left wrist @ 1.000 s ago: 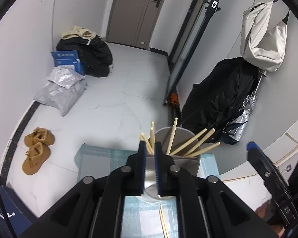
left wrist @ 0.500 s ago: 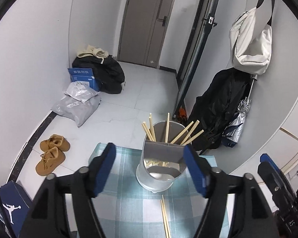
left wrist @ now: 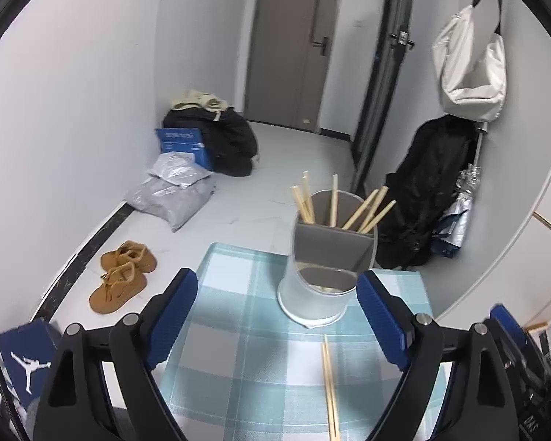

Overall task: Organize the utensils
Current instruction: 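Move both open tools back down to the last chopsticks on the cloth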

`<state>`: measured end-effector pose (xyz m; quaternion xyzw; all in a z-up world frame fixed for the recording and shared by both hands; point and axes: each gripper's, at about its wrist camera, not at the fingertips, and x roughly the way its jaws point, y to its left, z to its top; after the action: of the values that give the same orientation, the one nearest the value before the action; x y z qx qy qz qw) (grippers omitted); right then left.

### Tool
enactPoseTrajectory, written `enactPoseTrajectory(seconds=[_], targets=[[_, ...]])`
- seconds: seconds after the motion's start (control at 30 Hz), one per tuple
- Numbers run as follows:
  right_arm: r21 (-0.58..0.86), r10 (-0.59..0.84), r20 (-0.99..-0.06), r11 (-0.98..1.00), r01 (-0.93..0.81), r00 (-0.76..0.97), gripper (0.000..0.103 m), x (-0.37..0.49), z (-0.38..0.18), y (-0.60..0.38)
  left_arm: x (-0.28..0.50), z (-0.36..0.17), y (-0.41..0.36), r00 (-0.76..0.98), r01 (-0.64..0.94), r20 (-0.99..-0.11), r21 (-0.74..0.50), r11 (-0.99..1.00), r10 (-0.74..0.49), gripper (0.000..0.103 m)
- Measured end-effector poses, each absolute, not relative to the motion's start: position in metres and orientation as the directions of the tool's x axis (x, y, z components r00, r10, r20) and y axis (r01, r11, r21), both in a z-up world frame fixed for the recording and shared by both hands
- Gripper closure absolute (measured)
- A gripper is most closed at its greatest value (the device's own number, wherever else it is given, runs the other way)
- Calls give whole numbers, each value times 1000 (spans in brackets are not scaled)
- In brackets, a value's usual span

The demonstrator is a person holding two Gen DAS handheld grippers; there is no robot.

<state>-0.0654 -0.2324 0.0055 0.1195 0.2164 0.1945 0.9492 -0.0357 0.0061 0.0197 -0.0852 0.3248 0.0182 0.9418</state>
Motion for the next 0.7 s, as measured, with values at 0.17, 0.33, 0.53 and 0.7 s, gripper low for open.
enactPoseTrajectory(seconds=[0.17, 0.33, 0.53, 0.7], targets=[[285, 379, -409, 917, -279, 830, 23, -73, -19, -238, -40, 0, 2, 779, -87, -627, -135, 987, -17, 16], [285, 361, -439, 924, -254, 823, 23, -76, -32, -242, -39, -19, 0, 773, -121, -634, -120, 985, 18, 16], [241, 328, -489, 941, -236, 808, 23, -72, -45, -238, -29, -37, 7, 766, -172, -641, -150, 974, 37, 16], [235, 311, -530, 948, -215, 789, 23, -65, -57, -239, -22, -52, 18, 769, -198, -638, -170, 965, 45, 16]])
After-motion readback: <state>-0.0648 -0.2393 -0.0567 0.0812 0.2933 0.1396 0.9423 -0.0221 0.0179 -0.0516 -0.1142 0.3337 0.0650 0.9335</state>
